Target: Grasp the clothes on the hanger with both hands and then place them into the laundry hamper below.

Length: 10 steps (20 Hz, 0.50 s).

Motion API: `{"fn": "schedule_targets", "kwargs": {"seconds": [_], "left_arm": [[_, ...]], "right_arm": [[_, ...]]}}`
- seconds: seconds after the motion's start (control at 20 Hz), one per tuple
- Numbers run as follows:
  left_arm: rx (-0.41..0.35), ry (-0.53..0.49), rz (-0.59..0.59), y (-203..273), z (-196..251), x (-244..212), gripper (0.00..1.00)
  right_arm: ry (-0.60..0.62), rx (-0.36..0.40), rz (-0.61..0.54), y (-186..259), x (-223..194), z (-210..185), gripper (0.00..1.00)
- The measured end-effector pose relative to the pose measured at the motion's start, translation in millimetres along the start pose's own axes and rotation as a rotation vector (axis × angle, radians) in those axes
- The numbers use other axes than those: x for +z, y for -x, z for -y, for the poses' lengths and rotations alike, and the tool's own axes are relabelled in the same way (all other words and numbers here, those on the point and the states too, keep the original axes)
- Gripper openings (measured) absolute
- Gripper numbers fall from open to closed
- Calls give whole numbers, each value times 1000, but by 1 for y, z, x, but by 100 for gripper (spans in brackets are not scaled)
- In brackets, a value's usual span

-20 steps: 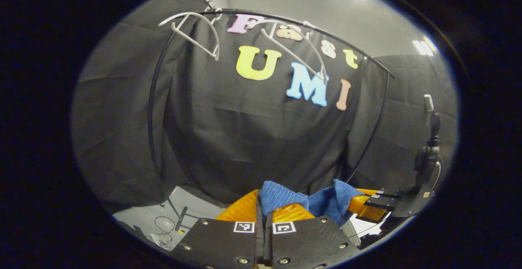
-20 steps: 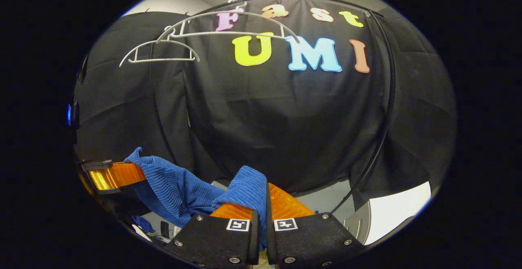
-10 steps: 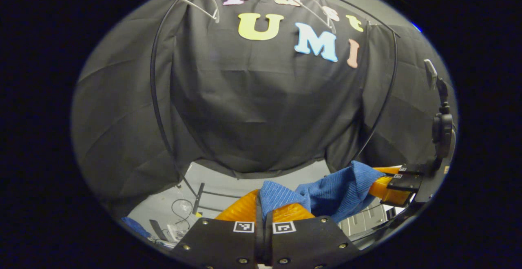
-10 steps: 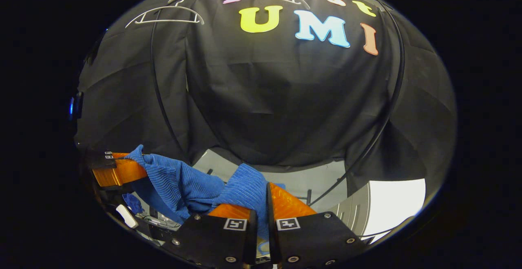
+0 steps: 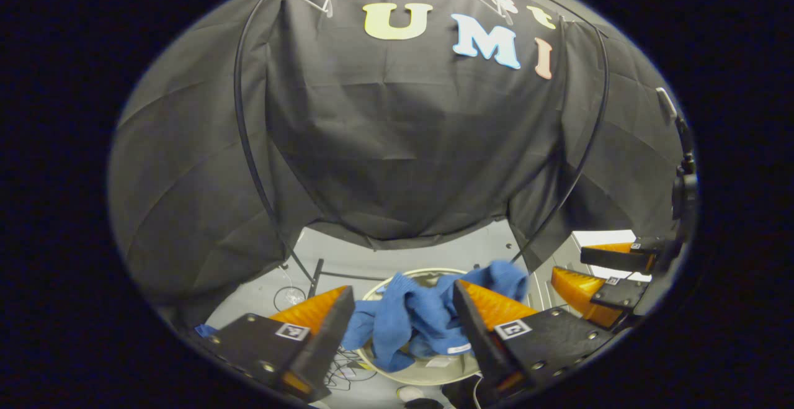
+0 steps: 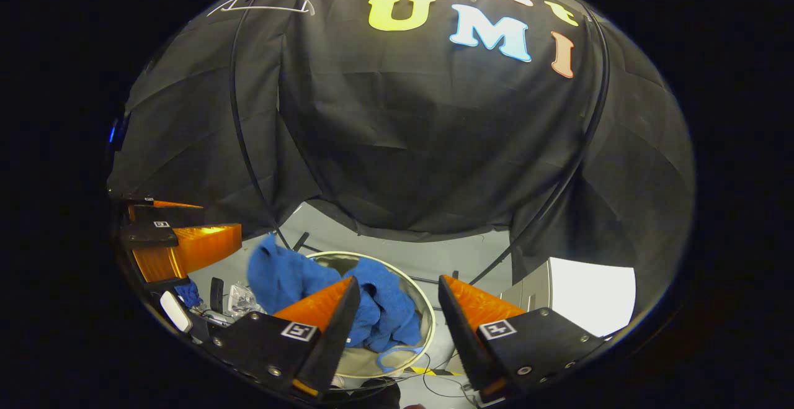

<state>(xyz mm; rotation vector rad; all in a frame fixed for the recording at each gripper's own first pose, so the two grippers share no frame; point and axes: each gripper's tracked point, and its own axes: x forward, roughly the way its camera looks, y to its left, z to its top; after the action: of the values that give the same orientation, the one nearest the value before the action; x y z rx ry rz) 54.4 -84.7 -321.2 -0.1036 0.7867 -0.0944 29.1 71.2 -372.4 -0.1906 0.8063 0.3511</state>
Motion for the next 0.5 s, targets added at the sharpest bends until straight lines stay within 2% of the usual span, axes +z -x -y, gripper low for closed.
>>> {"fn": "schedule_targets", "kwargs": {"seconds": [0.05, 0.1, 0.15, 0.2, 0.25, 0.3, 0.35, 0.5], "left_arm": [[4, -7, 5, 2, -1, 1, 95], [9, -15, 8, 2, -2, 3, 95], [14, -21, 14, 3, -3, 2, 95], [19, -26, 20, 4, -5, 4, 100], [22, -28, 23, 6, -6, 5, 95], [25, -28, 30, 7, -8, 7, 100], [32, -29, 44, 11, -9, 12, 95], [41, -44, 125, 23, -11, 45, 95]], "right_arm": [[-6, 0, 1, 1, 0, -1, 84], [-8, -2, 4, 3, 1, -1, 91], [-10, -3, 9, 5, 2, -2, 92], [-13, -4, 12, 7, 3, -1, 94], [-17, -3, 16, 9, 5, -1, 94], [-22, -4, 23, 11, 7, -1, 94], [-24, -9, 30, 13, 10, 0, 94], [-44, -25, 80, 28, 30, 3, 95]]}}
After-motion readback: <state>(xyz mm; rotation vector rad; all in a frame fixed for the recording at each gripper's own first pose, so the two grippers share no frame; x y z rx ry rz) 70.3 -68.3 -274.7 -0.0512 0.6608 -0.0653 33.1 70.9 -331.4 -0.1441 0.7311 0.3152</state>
